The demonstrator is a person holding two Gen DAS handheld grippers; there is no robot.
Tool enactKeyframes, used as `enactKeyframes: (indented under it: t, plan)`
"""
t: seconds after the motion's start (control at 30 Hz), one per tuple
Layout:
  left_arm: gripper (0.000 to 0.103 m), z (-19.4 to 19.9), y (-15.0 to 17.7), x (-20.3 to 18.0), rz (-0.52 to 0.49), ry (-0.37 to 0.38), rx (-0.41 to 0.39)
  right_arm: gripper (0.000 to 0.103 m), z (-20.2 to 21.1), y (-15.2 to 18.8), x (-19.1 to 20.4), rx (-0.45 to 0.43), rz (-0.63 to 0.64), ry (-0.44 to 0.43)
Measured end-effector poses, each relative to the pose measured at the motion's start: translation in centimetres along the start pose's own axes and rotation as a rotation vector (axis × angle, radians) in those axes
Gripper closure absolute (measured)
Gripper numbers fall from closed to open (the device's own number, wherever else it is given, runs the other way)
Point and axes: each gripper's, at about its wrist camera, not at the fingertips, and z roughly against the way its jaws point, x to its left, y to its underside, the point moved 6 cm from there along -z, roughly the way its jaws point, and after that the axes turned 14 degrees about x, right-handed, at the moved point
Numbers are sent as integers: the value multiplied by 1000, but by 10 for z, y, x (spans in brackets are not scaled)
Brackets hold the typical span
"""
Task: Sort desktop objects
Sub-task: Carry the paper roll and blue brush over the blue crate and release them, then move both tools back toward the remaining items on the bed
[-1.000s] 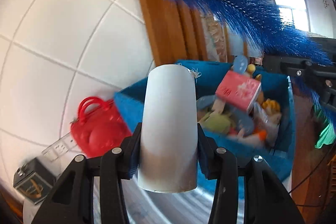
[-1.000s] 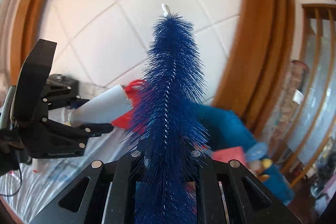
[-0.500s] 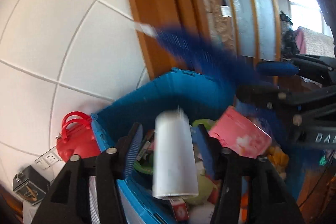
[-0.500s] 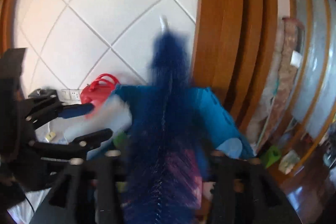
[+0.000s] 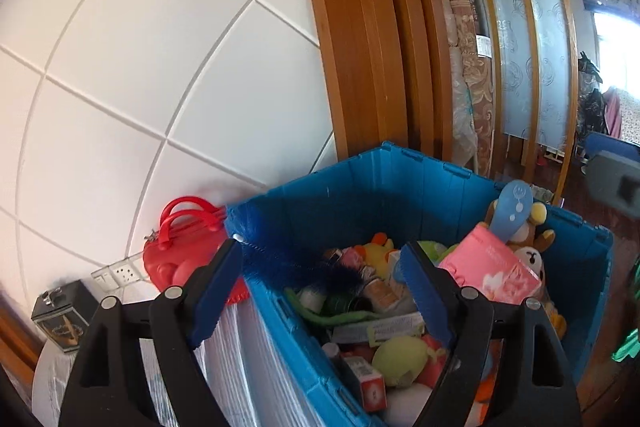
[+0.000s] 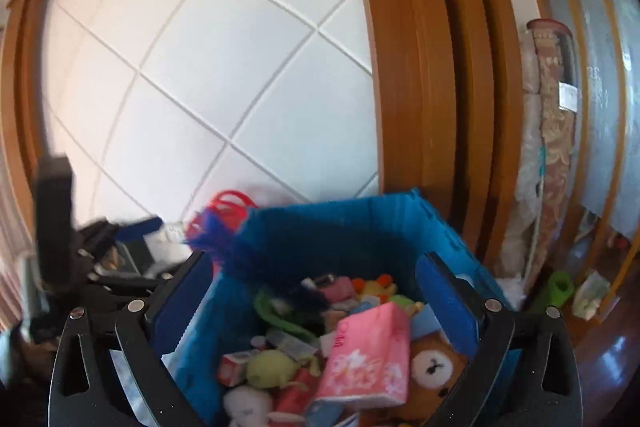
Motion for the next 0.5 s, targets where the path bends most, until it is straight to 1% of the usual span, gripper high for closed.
enactKeyframes:
  t: [0.07,0.23,0.3,0.4,0.5]
  plan:
    - [22,5,13,4,9,9,7,0,8,9,0,-9,-17,-28]
    - [22,20,46,10,21,-10,14,0,28,32,11,-31,-45,-74]
    - [22,23,50,11,24,-24,10,0,34,43,17,-30,-48,-75]
    - [22,32,66,20,49,-48,8,0,40,55,27,-31,-30,-63]
    - [22,40,82,32,79,-77,7,0,43,65,39,-25,-12,-74]
